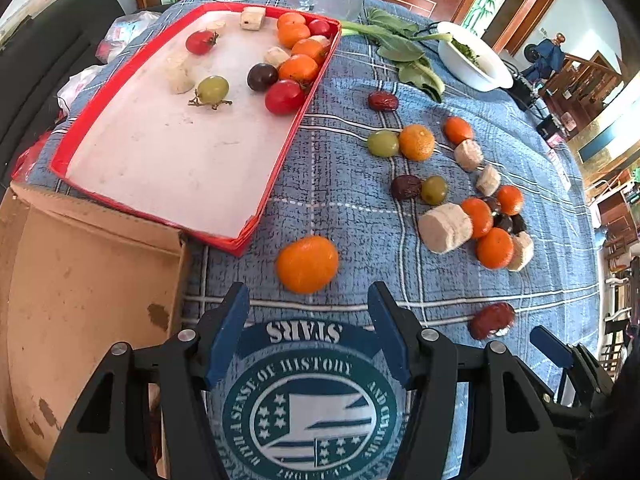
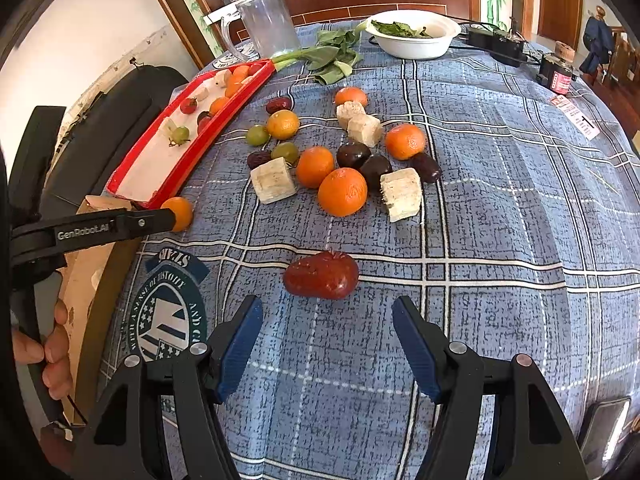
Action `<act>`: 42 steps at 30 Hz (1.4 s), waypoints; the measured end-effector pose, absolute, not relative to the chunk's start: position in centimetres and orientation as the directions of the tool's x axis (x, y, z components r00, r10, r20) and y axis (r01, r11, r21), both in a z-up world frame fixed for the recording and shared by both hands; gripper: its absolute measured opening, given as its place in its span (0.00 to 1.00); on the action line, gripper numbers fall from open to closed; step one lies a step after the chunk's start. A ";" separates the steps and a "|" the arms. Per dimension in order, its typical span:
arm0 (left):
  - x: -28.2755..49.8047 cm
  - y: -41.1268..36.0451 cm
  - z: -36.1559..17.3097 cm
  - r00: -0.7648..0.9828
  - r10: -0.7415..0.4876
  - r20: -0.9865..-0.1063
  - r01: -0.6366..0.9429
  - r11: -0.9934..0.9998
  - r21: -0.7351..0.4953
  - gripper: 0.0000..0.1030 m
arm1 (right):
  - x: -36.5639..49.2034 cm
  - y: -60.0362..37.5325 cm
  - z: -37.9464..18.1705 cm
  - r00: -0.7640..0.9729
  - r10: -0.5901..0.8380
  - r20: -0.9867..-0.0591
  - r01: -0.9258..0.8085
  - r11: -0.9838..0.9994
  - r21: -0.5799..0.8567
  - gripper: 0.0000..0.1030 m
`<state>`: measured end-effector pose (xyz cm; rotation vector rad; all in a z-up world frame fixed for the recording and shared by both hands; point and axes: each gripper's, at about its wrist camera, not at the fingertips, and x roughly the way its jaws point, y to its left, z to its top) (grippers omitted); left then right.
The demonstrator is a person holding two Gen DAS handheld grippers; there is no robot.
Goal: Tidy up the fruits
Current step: 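Grasp a mandarin with left tool while right tool grasps another red date, then carry mandarin and date to the cardboard box and open both tools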
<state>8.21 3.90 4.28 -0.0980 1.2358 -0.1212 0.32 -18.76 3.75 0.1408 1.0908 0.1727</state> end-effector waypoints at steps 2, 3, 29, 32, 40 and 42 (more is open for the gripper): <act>8.6 4.0 3.9 0.315 -0.143 -0.938 0.030 0.990 -0.140 0.58 | 0.6 -18.7 3.6 0.449 0.205 -0.870 -0.072 0.978 0.194 0.67; 8.9 4.0 3.7 0.313 -0.143 -0.939 0.024 0.990 -0.142 0.58 | 0.8 -18.6 3.5 0.448 0.202 -0.871 -0.072 0.979 0.190 0.67; 8.8 3.7 2.6 0.304 -0.160 -0.939 0.043 0.987 -0.154 0.31 | 2.6 -17.2 2.2 0.411 0.181 -0.893 -0.121 0.982 0.143 0.48; 7.5 4.6 3.2 0.314 -0.182 -0.932 0.035 0.983 -0.180 0.31 | 2.1 -17.1 2.7 0.419 0.195 -0.887 -0.131 0.979 0.154 0.48; 3.1 7.4 5.4 0.356 -0.200 -0.913 0.019 0.978 -0.207 0.31 | 1.0 -16.4 3.7 0.428 0.236 -0.873 -0.150 0.970 0.189 0.48; 2.2 8.1 6.0 0.374 -0.196 -0.906 0.014 0.978 -0.206 0.31 | 0.8 -16.0 4.0 0.428 0.245 -0.870 -0.163 0.968 0.193 0.48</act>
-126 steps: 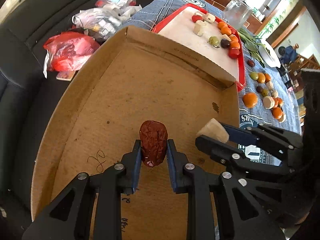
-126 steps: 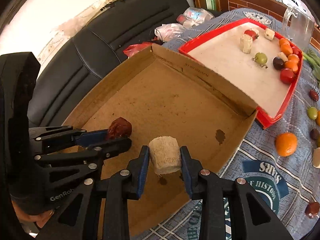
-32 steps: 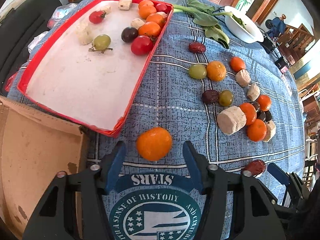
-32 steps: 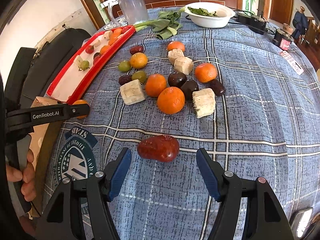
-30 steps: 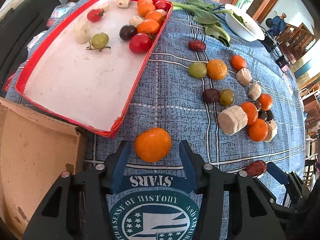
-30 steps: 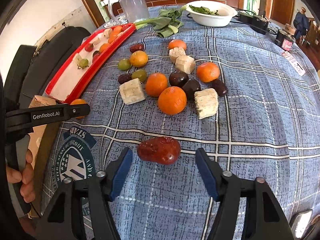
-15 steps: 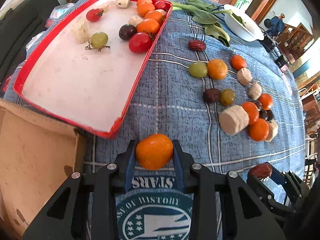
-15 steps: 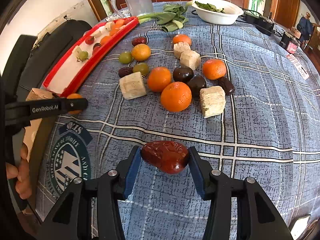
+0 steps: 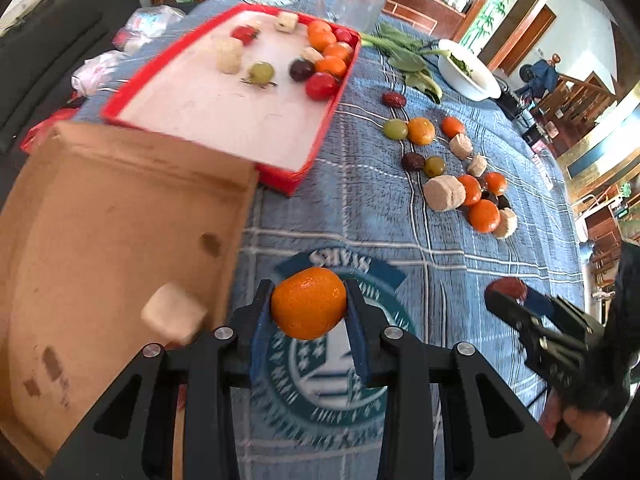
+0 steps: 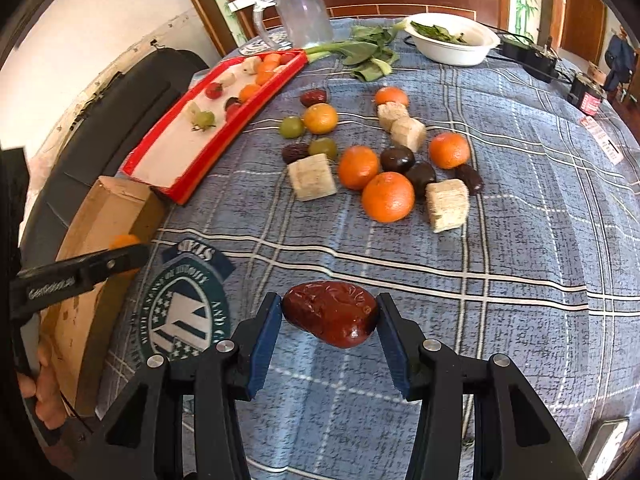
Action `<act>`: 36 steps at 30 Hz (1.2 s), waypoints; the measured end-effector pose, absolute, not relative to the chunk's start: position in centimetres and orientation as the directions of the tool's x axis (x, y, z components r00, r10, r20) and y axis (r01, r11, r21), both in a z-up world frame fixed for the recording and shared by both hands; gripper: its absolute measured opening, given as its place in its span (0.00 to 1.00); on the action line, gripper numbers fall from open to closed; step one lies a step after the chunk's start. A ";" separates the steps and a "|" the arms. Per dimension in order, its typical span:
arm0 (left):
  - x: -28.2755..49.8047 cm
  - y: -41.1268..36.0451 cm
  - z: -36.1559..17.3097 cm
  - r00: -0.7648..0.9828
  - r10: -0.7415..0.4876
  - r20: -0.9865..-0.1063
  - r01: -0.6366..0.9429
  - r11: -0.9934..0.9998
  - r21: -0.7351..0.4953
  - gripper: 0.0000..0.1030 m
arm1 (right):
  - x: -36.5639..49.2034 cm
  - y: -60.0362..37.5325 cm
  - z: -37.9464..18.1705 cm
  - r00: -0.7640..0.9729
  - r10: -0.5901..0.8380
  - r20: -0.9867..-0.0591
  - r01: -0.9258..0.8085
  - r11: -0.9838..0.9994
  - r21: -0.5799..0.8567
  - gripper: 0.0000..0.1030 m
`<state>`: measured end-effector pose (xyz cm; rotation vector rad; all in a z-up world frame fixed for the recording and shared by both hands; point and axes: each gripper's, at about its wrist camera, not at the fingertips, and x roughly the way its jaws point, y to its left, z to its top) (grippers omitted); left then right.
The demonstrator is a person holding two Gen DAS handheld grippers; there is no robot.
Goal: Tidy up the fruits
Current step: 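Carry mandarin and date to the cardboard box and open both tools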
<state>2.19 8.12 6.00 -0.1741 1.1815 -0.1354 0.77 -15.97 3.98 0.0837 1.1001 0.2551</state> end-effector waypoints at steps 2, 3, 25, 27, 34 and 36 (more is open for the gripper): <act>0.8 9.3 6.9 0.393 -0.192 -0.899 0.001 0.978 -0.208 0.31 | 0.6 -15.1 4.4 0.429 0.256 -0.866 -0.184 0.964 0.194 0.48; 0.3 9.9 7.2 0.401 -0.191 -0.896 -0.007 0.977 -0.211 0.31 | 0.6 -14.8 4.5 0.428 0.262 -0.865 -0.191 0.962 0.196 0.48; -7.0 21.5 7.2 0.438 -0.110 -0.892 -0.245 0.940 -0.236 0.31 | 1.5 1.8 7.3 0.326 0.456 -0.828 -0.522 0.817 0.245 0.47; -6.9 21.6 6.5 0.427 -0.133 -0.894 -0.228 0.941 -0.248 0.31 | 2.2 2.7 7.2 0.308 0.463 -0.831 -0.528 0.810 0.255 0.47; -5.9 21.0 4.7 0.387 -0.174 -0.905 -0.176 0.950 -0.258 0.31 | 4.6 5.7 5.2 0.257 0.444 -0.858 -0.545 0.800 0.250 0.47; -5.9 20.7 4.4 0.379 -0.183 -0.907 -0.155 0.954 -0.257 0.31 | 5.3 6.5 4.6 0.251 0.432 -0.866 -0.551 0.800 0.240 0.47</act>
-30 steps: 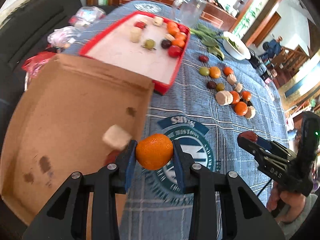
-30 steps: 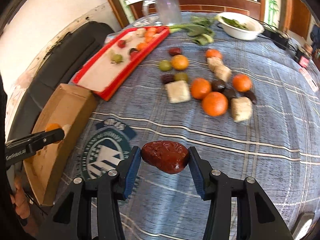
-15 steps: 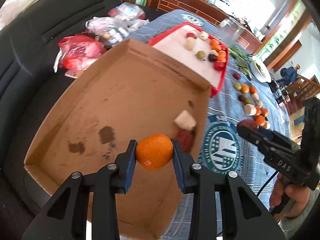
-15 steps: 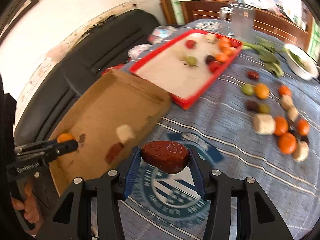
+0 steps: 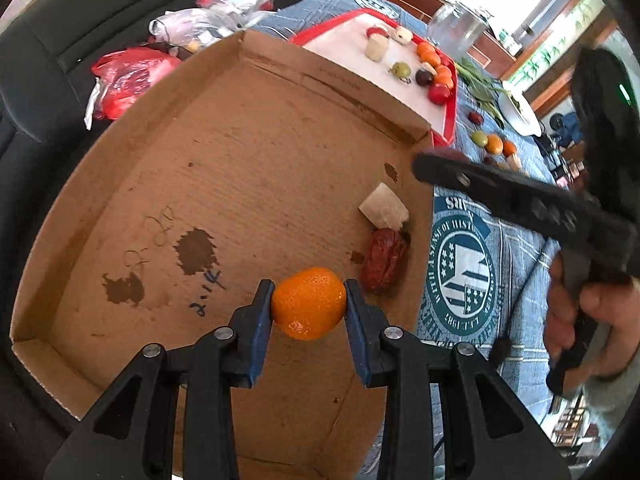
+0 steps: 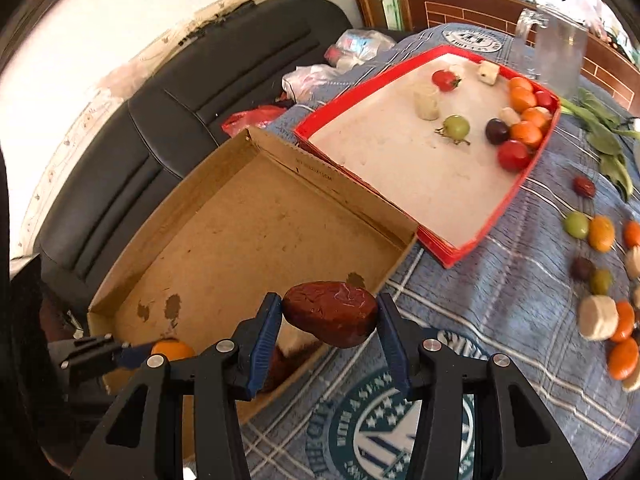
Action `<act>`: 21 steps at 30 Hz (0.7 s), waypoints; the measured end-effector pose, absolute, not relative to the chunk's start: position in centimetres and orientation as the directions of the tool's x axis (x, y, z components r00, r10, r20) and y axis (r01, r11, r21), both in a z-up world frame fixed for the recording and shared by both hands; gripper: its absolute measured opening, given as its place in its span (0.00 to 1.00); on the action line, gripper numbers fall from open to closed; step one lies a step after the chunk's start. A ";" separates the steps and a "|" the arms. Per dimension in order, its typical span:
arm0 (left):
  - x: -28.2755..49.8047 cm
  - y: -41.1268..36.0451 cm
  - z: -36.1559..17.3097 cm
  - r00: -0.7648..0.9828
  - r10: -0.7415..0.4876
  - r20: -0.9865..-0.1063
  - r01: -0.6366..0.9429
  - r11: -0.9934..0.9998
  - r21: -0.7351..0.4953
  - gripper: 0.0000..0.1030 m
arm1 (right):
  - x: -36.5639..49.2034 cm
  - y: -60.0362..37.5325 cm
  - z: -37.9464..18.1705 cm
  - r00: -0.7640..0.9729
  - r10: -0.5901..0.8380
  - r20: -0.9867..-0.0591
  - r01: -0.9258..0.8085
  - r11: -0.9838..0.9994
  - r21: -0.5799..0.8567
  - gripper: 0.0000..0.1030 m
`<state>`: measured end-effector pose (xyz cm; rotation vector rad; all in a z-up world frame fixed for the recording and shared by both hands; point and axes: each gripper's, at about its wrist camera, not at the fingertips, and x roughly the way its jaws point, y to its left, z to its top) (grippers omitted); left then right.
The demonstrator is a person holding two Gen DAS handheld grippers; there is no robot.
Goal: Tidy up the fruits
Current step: 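Carry mandarin and date to the cardboard box and open both tools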
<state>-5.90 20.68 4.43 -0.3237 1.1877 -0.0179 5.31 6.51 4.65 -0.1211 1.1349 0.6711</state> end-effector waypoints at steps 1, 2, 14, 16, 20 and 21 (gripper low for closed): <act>-5.9 20.6 4.3 0.377 -0.185 -0.907 -0.150 0.955 -0.257 0.31 | 5.7 7.0 4.4 0.251 0.426 -0.869 -0.555 0.799 0.231 0.47; -6.0 20.6 4.2 0.374 -0.188 -0.908 -0.140 0.956 -0.256 0.31 | 6.1 7.6 4.1 0.253 0.419 -0.872 -0.561 0.798 0.220 0.47; -5.5 20.2 3.6 0.361 -0.222 -0.906 -0.075 0.961 -0.265 0.31 | 7.9 10.4 1.9 0.243 0.379 -0.893 -0.596 0.785 0.171 0.47; -5.4 20.0 3.6 0.361 -0.225 -0.905 -0.068 0.962 -0.266 0.31 | 7.6 10.7 1.7 0.240 0.374 -0.896 -0.606 0.779 0.162 0.47; -5.5 20.0 3.6 0.368 -0.223 -0.903 -0.065 0.962 -0.264 0.31 | 7.2 10.9 1.5 0.242 0.369 -0.897 -0.620 0.770 0.150 0.48; -5.5 20.0 3.6 0.370 -0.222 -0.902 -0.065 0.963 -0.263 0.31 | 7.1 10.9 1.5 0.241 0.372 -0.896 -0.619 0.770 0.153 0.48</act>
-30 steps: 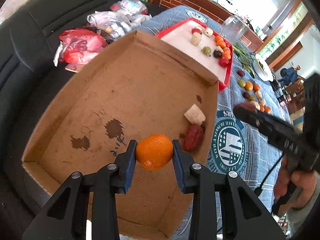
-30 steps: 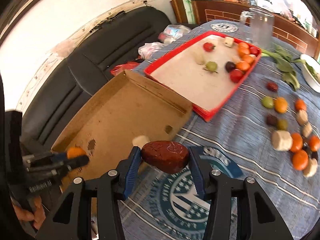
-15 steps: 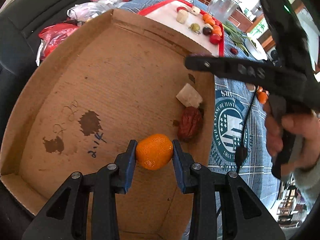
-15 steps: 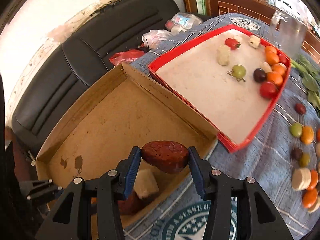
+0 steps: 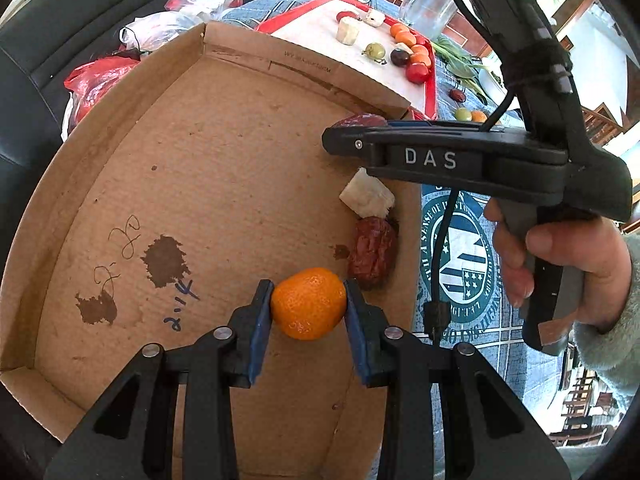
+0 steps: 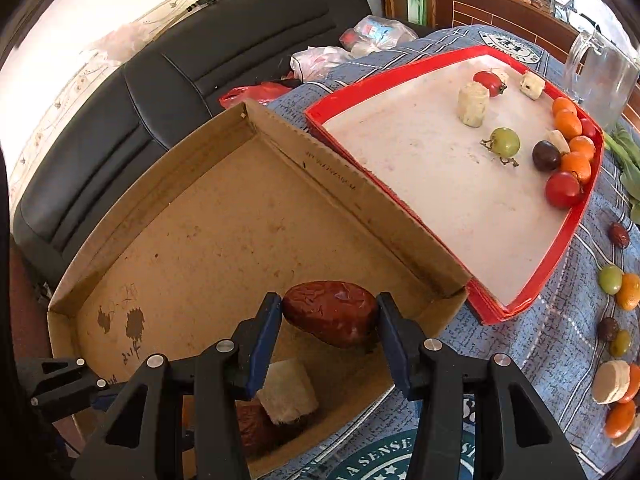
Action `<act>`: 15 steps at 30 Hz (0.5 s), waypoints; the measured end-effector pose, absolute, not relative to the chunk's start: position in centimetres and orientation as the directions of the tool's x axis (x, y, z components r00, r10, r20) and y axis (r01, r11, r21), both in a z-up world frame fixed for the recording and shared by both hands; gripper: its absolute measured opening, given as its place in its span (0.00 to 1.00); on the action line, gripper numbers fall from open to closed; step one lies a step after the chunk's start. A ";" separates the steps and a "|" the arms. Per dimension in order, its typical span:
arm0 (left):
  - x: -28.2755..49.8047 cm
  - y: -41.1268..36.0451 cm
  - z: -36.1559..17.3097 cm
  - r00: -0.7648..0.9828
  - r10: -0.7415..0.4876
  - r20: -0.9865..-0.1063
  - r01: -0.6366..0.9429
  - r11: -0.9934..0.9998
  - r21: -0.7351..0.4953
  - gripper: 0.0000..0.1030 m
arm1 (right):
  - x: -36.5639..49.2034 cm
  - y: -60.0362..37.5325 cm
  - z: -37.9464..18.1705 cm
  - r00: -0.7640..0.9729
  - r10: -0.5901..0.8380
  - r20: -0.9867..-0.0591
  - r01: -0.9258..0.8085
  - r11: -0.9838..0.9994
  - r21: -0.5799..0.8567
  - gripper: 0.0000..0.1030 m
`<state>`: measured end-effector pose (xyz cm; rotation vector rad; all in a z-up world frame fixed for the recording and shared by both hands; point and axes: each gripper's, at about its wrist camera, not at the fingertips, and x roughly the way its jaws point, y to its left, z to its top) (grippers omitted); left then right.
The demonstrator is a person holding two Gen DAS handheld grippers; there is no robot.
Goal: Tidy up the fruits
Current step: 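Carry mandarin and date to the cardboard box and open both tools, then return to the table and grasp a beige cube with each tool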
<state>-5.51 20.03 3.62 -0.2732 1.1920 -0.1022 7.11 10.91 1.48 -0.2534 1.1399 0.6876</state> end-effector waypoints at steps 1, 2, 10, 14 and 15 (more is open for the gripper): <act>-5.5 20.0 3.6 0.372 -0.220 -0.902 -0.065 0.963 -0.262 0.32 | 7.0 10.9 1.5 0.240 0.373 -0.896 -0.618 0.771 0.155 0.48; -5.5 19.9 3.6 0.372 -0.218 -0.902 -0.066 0.963 -0.260 0.32 | 7.0 10.8 1.6 0.240 0.374 -0.896 -0.617 0.771 0.157 0.48; -5.7 19.4 4.5 0.399 -0.186 -0.898 -0.088 0.967 -0.239 0.46 | 5.4 8.7 4.4 0.263 0.424 -0.867 -0.607 0.771 0.193 0.57; -5.9 18.9 5.6 0.428 -0.172 -0.887 -0.108 0.965 -0.238 0.48 | 3.7 6.2 6.6 0.293 0.462 -0.837 -0.595 0.774 0.219 0.62; -6.0 18.7 5.9 0.433 -0.170 -0.885 -0.112 0.964 -0.240 0.48 | 3.3 5.7 7.0 0.299 0.467 -0.832 -0.592 0.775 0.223 0.63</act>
